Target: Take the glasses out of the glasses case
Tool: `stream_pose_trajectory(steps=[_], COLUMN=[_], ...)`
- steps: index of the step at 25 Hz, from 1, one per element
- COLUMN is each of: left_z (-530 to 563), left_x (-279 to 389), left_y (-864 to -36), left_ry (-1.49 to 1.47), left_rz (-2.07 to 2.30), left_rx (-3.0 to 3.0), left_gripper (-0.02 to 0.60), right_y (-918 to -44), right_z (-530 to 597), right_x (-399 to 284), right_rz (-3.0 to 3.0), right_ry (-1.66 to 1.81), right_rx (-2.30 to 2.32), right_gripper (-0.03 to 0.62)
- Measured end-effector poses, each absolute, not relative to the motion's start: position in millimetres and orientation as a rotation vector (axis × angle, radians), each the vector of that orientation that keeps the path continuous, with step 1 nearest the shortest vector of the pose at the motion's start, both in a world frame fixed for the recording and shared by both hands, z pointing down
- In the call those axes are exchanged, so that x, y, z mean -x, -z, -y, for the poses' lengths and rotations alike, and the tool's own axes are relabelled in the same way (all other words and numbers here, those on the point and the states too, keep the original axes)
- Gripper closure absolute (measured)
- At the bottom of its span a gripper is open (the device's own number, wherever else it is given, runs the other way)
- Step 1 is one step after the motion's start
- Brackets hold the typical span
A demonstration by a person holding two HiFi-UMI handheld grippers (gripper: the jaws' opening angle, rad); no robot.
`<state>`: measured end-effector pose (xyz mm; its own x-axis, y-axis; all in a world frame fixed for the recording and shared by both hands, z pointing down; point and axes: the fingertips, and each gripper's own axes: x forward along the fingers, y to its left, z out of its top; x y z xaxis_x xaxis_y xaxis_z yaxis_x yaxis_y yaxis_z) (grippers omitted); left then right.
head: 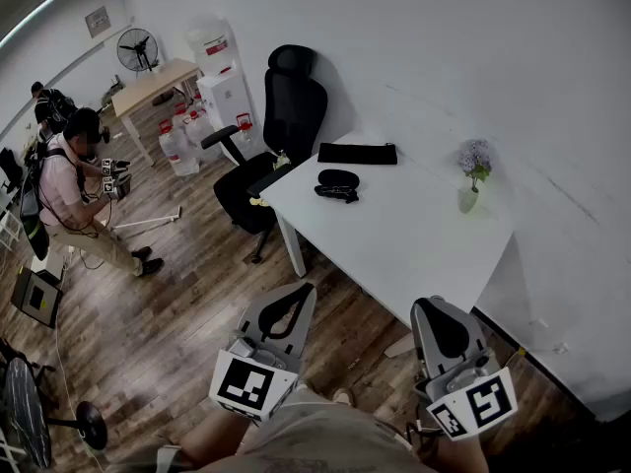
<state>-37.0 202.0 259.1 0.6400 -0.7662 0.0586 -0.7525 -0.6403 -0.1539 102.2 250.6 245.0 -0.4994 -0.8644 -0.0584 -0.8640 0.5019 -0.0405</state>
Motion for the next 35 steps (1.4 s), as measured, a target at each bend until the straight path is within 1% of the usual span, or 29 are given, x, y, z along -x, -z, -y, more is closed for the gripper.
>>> stream_pose_trajectory(steps=[11,18,19,20,21,28,35], left_z=[-201.4,-198.3,-197.9,-197.0,-196.1,-188.8,-158.9], left_x=[22.5,25.2,24.9,25.0,25.8,33.4,39.2], left_y=[-264.2,-264.7,-263.8,-262.8,-262.0,-262.5,-279.2], left_ry=[0.186,0.217,0.216,0.215,0.215,0.218,0.207], left_rz=[-1.267,-1.308,-1.314,-1.320,-1.326,-1.355,-1.374], left_rx=[2.745,2.726,2.722,2.717,2.709,2.693,2.706], left_gripper=[0.565,0.565,0.566,0.565,0.565,0.565,0.565], right_y=[-252.7,-248.7,-248.4,-248.6,-249.3,-256.5,-279.1], right_z=[-246.1,-244.0,-243.0,-241.8,-240.6,-229.6,-200.6], right_x=[-113.3,-117.7,-117.9,-117.2,-115.8,-109.5,-105.7], right_rz=[-2.693,-2.659,-2.661,-2.673,-2.689,-2.744,-2.804], right_ry=[-0.003,-0.005,-0.008,-0.014,-0.022,-0.030,-0.003], right_rx=[1.534,1.503,1.500,1.496,1.491,1.475,1.488], right_gripper=[0.563,0.562,0.526,0.410,0.375,0.375,0.375])
